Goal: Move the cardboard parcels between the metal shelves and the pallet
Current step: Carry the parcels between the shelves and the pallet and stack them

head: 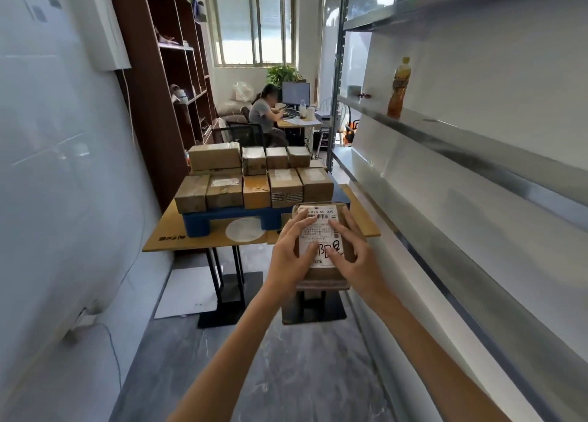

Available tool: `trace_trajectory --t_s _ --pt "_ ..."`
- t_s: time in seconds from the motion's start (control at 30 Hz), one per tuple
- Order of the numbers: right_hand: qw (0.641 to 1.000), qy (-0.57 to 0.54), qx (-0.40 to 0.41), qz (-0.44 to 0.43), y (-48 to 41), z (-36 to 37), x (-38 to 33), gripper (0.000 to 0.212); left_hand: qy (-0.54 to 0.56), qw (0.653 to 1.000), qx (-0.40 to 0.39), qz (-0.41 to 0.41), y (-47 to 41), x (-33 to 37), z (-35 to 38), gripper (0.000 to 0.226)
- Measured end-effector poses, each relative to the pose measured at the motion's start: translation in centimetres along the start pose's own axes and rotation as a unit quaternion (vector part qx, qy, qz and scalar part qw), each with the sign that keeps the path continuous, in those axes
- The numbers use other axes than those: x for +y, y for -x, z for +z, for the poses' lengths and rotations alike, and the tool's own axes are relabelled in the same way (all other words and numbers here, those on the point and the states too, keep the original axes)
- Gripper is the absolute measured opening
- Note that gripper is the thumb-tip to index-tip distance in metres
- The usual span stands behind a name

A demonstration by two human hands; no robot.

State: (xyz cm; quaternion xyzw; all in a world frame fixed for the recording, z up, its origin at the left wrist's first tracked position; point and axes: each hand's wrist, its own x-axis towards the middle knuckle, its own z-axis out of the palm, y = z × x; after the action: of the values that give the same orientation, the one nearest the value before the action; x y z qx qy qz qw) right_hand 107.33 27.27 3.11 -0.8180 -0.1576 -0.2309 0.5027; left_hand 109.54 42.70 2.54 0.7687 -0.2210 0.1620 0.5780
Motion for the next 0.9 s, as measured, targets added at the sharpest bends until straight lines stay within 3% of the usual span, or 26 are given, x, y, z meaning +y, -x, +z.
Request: trace_trajectory --t_s 0.4,0.9 --pt "0.999 -0.004 0.024 0.035 -17.1 8.4 6.7 0.053 0.016 1.000 -0.019 0.004 -17.1 -11.4 -4.3 0.047" --pt "0.999 0.005 0.019 0.041 -35.3 10.2 22.1 0.053 0.019 1.000 -0.021 0.000 -36.2 -23.9 0.6 0.046"
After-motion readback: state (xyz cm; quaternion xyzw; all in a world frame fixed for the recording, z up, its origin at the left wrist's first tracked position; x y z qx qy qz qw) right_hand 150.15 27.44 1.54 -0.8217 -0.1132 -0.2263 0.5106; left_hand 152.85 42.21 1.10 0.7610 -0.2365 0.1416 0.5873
